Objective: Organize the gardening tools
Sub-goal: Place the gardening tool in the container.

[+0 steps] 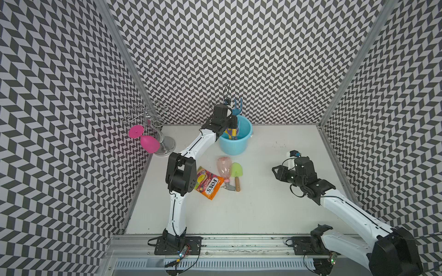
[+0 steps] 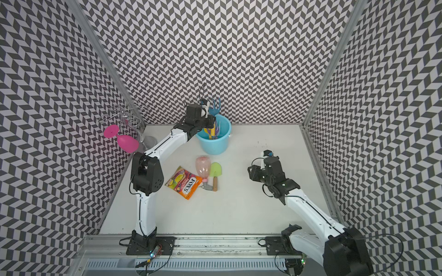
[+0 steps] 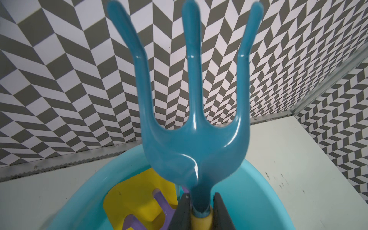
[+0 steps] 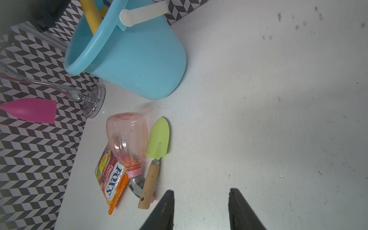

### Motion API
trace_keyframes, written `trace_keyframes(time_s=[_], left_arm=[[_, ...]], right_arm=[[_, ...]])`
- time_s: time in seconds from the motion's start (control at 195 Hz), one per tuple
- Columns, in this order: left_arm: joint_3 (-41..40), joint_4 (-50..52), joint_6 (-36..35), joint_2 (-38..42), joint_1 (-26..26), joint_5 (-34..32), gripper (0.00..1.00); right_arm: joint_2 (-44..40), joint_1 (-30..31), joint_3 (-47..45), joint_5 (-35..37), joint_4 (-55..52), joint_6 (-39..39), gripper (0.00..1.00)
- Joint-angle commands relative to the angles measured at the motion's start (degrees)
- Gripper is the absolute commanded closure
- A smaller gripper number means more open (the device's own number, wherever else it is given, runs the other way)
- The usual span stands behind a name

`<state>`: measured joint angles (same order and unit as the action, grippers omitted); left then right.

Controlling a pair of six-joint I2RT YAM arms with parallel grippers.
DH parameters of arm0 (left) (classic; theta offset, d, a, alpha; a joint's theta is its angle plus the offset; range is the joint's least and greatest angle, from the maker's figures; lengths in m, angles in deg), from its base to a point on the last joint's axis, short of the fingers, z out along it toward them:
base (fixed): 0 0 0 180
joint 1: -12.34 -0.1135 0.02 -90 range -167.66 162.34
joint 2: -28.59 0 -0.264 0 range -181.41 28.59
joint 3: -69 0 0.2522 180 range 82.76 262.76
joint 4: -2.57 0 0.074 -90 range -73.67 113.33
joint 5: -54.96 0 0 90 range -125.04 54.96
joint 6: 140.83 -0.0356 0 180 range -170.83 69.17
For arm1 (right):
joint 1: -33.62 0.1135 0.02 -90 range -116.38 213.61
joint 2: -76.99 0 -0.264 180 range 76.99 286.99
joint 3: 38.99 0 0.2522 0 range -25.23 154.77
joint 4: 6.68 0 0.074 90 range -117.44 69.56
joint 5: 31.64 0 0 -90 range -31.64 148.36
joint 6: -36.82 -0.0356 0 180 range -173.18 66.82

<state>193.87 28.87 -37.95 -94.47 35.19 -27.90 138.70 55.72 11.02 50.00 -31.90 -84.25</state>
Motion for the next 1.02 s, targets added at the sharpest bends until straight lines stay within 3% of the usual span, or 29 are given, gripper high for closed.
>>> trace_keyframes(time_s=[0.0, 0.568, 0.866, 1.014], left_arm=[[-1.83, -3.65, -0.41, 0.45, 0.11, 0.44, 0.84], [-6.59, -4.47, -0.86, 4.3, 1.55, -0.23, 0.57], [-10.22, -1.89, -2.4, 14.23, 1.61, -2.92, 0.42], [-14.22, 0.07, -2.56, 19.97, 1.58, -4.0, 0.39]], right_arm=[[1.05, 0.39, 0.31, 0.5, 2.09, 0.76, 0.54], [2.88, 0.74, 0.66, -0.25, 3.45, 1.15, 0.53], [4.23, 1.4, 2.47, -1.74, 4.49, 1.64, 0.51], [5.72, 2.24, 3.62, -2.44, 5.5, 1.56, 0.51]])
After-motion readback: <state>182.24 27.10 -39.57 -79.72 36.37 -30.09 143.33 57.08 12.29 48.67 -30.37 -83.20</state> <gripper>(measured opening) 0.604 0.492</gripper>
